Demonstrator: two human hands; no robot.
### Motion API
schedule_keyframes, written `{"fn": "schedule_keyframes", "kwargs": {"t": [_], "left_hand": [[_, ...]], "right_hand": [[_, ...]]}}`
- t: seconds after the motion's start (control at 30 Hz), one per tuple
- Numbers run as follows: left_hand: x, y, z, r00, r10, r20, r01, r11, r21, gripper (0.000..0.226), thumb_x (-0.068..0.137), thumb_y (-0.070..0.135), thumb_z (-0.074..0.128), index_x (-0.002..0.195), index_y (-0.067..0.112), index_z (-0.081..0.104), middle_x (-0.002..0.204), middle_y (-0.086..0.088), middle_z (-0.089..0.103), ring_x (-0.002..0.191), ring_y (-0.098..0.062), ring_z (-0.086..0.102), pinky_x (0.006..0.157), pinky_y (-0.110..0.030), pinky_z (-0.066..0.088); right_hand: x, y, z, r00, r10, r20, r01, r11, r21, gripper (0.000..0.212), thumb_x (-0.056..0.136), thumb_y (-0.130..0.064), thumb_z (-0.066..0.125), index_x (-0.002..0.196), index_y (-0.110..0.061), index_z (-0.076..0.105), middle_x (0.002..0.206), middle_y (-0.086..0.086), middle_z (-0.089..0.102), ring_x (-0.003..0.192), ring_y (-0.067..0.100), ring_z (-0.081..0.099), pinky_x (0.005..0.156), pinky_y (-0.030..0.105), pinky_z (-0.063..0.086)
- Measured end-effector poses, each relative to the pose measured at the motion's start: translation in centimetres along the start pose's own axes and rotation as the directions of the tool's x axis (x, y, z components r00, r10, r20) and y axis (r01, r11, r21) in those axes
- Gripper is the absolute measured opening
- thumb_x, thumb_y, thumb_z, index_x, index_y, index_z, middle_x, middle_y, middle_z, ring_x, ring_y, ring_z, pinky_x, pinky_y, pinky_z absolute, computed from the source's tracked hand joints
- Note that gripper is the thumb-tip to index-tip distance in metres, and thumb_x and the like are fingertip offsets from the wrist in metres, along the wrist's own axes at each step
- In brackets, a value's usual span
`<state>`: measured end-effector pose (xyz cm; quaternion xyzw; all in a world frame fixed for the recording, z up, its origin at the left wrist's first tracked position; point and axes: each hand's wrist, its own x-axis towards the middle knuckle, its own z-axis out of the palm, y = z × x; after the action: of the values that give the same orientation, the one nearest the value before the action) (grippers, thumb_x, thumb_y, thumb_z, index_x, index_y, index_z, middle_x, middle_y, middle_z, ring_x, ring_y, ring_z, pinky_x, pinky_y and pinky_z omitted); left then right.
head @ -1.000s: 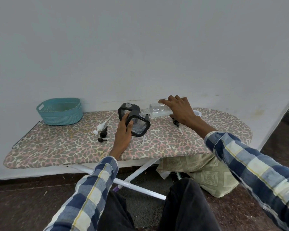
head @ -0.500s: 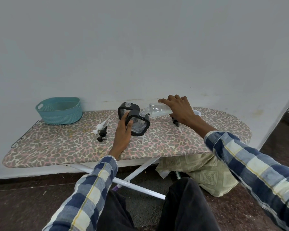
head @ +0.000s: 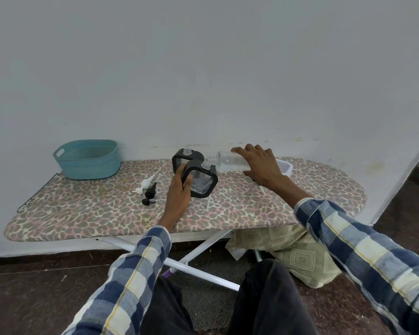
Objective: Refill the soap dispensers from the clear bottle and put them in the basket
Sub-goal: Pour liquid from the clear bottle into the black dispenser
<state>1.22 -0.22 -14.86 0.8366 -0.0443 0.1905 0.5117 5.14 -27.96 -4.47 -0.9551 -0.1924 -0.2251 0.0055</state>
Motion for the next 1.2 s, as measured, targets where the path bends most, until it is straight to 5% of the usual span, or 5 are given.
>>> {"fn": "schedule_keyframes", "kwargs": {"t": [0.27,0.53,0.77,1.03,1.2], "left_hand": [[-0.1,-0.2,0.0,0.998,-0.010,-0.065,0.008,0.999,-0.041,0.044,0.112,0.055,0.043,0.152,0.037,0.036,0.145,0.002,0.063,0.124,-0.021,0.066,0.101,-0.051,0.058],[-0.2,0.3,-0.3,0.961,-0.251,-0.116,0.217,0.945,-0.245,0.028,0.102,0.048,0.046,0.126,0.032,0.047,0.118,0.000,0.070,0.107,-0.028,0.070,0.097,-0.065,0.056],[-0.7,1.3,-0.4,0.960,-0.246,-0.134,0.214,0.952,-0.217,0.030,0.094,0.041,0.047,0.123,0.038,0.046,0.112,-0.025,0.068,0.092,-0.041,0.068,0.085,-0.068,0.054],[-1.1,2.5,-0.6,0.964,-0.236,-0.125,0.214,0.963,-0.165,0.029,0.101,0.033,0.058,0.127,0.022,0.048,0.114,-0.001,0.070,0.101,-0.026,0.071,0.091,-0.060,0.058],[-1.0,2.5,-0.5,0.963,-0.232,-0.138,0.215,0.968,-0.131,0.025,0.106,0.027,0.060,0.128,0.020,0.048,0.112,-0.001,0.069,0.099,-0.025,0.070,0.089,-0.057,0.059]], "right_hand": [[-1.3,-1.8,3.3,0.986,0.164,-0.018,-0.145,0.915,0.376,0.077,0.085,-0.035,0.085,0.149,-0.031,0.043,0.122,0.003,0.065,0.112,0.031,0.064,0.085,0.045,0.053],[-1.0,-3.1,6.0,0.915,0.402,0.036,-0.274,0.552,0.787,0.078,0.079,-0.033,0.093,0.141,-0.024,0.047,0.117,0.004,0.069,0.108,0.026,0.065,0.092,0.041,0.056],[-0.9,-3.8,7.5,0.891,0.449,0.065,-0.276,0.423,0.863,0.084,0.083,-0.031,0.092,0.148,-0.014,0.043,0.124,0.002,0.062,0.112,0.018,0.058,0.094,0.034,0.048],[-1.6,-2.7,7.2,0.936,0.331,0.118,-0.260,0.425,0.867,0.096,0.078,-0.052,0.091,0.150,-0.016,0.037,0.140,0.004,0.058,0.123,0.018,0.056,0.097,0.032,0.044],[-2.2,-1.8,6.3,0.930,0.332,0.158,-0.292,0.408,0.865,0.054,0.100,-0.061,0.062,0.126,-0.016,0.047,0.115,-0.004,0.058,0.105,0.017,0.057,0.086,0.033,0.043]]}}
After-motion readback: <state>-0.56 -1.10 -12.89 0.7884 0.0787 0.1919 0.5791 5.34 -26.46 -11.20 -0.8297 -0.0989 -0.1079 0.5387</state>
